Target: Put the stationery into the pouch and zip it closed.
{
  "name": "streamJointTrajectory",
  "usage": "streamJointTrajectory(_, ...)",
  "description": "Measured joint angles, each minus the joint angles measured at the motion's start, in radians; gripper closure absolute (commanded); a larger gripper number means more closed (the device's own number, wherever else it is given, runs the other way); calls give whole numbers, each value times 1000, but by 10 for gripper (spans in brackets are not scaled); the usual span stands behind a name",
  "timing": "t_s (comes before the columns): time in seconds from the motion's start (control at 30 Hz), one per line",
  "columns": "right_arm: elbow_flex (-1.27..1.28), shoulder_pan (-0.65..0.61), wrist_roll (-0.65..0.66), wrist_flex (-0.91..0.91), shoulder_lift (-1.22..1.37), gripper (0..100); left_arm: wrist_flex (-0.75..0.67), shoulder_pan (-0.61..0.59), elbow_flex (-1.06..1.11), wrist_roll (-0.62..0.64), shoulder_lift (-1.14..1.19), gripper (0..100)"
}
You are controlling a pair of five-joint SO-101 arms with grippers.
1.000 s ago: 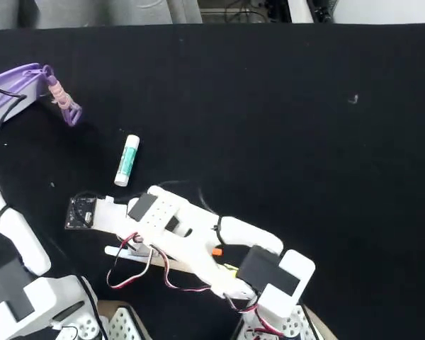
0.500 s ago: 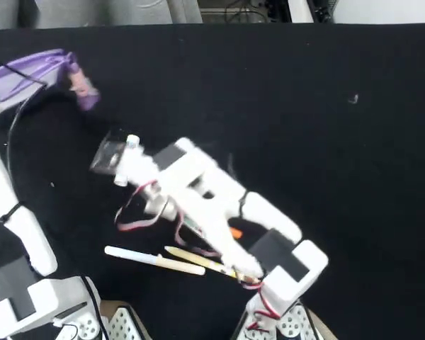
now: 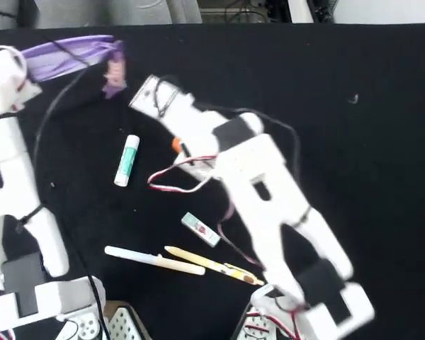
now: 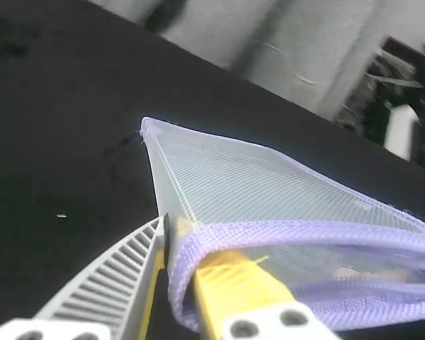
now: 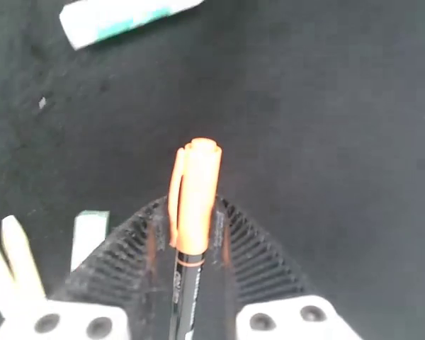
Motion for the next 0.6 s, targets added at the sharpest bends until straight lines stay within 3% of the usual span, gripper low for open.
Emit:
streamJointTrajectory(0.27, 0, 135, 0, -6, -212, 987, 110, 206, -103, 0, 0, 972)
streamJointTrajectory(0.6, -55, 166, 0, -80, -302, 987, 164, 315, -160, 0, 0, 972)
